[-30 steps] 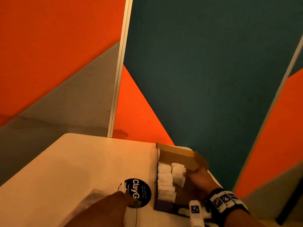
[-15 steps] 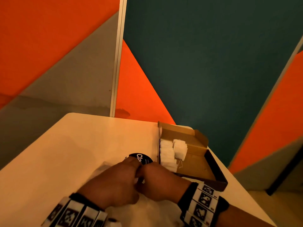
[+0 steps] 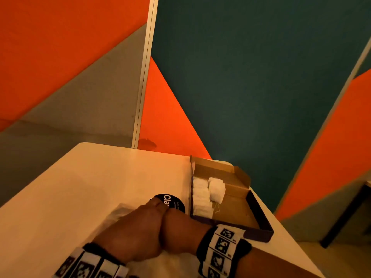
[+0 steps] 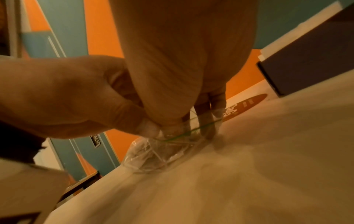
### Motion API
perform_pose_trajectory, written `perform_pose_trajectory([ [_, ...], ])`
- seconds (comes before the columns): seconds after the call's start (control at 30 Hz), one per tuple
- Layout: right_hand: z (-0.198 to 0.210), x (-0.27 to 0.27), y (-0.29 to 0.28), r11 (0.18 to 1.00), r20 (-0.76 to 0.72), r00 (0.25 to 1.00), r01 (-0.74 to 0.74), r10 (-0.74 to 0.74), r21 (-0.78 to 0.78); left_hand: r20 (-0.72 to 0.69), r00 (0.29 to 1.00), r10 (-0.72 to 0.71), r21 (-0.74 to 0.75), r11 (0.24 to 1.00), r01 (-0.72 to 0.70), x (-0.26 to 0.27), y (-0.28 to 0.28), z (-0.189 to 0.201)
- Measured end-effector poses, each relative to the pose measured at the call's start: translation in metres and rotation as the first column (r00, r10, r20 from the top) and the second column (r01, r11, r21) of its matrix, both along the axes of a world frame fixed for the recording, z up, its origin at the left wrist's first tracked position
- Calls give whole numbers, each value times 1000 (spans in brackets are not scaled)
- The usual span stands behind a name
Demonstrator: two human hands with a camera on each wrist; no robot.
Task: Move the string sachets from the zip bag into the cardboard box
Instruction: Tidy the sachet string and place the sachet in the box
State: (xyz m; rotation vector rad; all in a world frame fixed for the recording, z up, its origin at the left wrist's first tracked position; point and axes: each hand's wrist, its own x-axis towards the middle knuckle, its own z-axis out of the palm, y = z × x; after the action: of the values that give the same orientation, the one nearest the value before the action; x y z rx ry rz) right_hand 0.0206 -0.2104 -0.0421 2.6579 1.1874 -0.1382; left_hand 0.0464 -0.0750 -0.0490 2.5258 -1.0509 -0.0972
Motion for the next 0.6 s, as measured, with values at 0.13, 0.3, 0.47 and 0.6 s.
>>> perform_pose_trajectory([
  [0.13, -25, 11, -9, 977, 65, 989, 120, -133, 175, 1, 1000, -13, 11, 1000, 13, -3, 0, 3],
  [0.3, -34, 11, -8, 935, 123, 964, 189, -234, 299, -17, 999, -30, 24, 999, 30, -2, 2, 5],
  [0.47, -36, 8, -7, 971, 123, 969, 197, -215, 138, -22, 1000, -16, 31, 999, 16, -2, 2, 3],
  [0.6, -25, 3, -3, 964, 200, 944, 243, -261, 108, -31, 999, -10, 20, 1000, 10, -4, 3, 5],
])
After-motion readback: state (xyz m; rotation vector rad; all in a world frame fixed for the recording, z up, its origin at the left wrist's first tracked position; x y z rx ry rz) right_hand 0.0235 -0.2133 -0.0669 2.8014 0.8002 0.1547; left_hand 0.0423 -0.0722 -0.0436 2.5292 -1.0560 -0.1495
